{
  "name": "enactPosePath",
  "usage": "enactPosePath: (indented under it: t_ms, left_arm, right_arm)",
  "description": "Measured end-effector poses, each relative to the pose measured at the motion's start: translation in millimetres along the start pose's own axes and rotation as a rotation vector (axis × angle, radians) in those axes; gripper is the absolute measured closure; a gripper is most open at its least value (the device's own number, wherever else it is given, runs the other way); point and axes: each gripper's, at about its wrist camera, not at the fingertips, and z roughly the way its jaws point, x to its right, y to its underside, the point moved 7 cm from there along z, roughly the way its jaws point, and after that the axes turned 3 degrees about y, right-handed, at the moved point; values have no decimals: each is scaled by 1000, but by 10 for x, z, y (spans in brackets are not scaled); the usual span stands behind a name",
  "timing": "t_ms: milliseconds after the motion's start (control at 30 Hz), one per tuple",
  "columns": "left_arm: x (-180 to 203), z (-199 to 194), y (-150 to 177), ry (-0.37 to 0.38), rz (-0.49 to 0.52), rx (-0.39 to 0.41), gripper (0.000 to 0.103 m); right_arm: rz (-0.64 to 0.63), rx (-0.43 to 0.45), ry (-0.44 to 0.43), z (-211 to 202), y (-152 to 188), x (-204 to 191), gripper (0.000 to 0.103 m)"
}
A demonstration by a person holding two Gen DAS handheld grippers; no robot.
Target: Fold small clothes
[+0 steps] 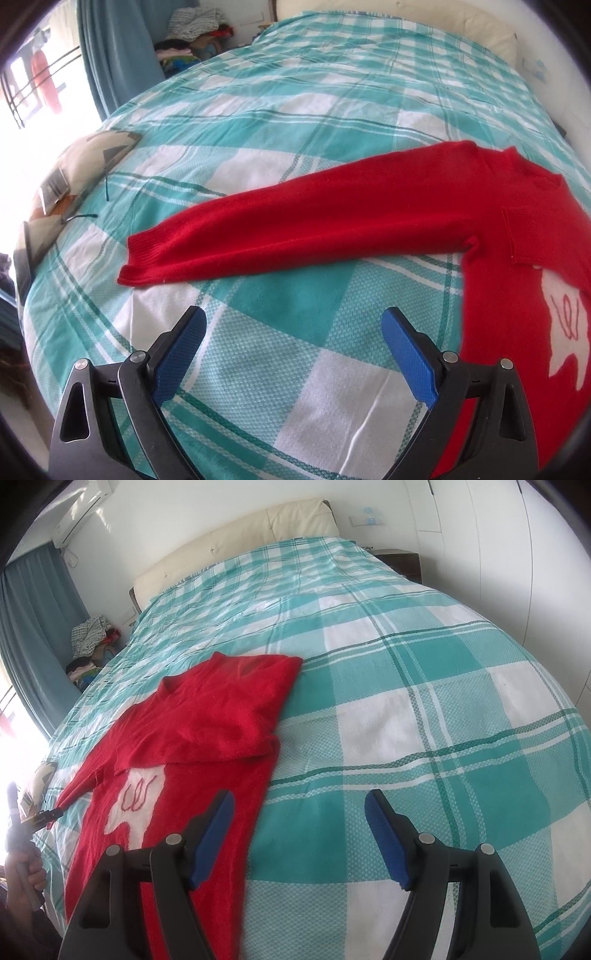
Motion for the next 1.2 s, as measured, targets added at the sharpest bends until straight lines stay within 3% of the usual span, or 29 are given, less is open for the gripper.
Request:
enactPosePath:
  t_ms: [100,233,367,467,533,767,867,900,933,1000,1100,1200]
  left_arm:
    - [-87,-66,-86,38,-31,13,6]
    - [-532,-43,-365,141,-199,20,6]
    - [-1281,175,-515,45,-361,18,6]
    - [-1761,451,-362,-43,-472,-54,7]
    - [-1899,590,-243,-3,-544,-97,7]
    - [-1756,762,-221,80,-497,-126,8]
    - [-1750,820,-229,28,-475,-131,28]
    - [-1757,819,-219,7,-471,-127,44]
    - [-1761,805,-220,0,-473,-117,71]
    - [-1824,740,-210,-28,-497,-96,96]
    - [-1808,520,-293,-44,-517,-36,98]
    - [-1436,119,-638,-10,-388,78,98]
  right_arm:
    - [0,-1,0,6,2,-5,30]
    - [19,-3,-6,6,-2,19,30]
    - [51,-9,-26,3,-16,60,30]
    - [62,-11,-32,9,-23,72,30]
    - [62,-16,-36,16,-19,64,30]
    - [37,-51,-66,92,43,-86,30]
    - [25,-55,-67,94,65,-117,30]
    - [24,-53,-65,87,68,-116,30]
    - [26,-51,-64,79,68,-109,30]
    - [35,-46,-65,66,58,-88,30]
    - [50,-42,-70,60,40,-69,30]
    - [49,-43,-66,82,44,-78,30]
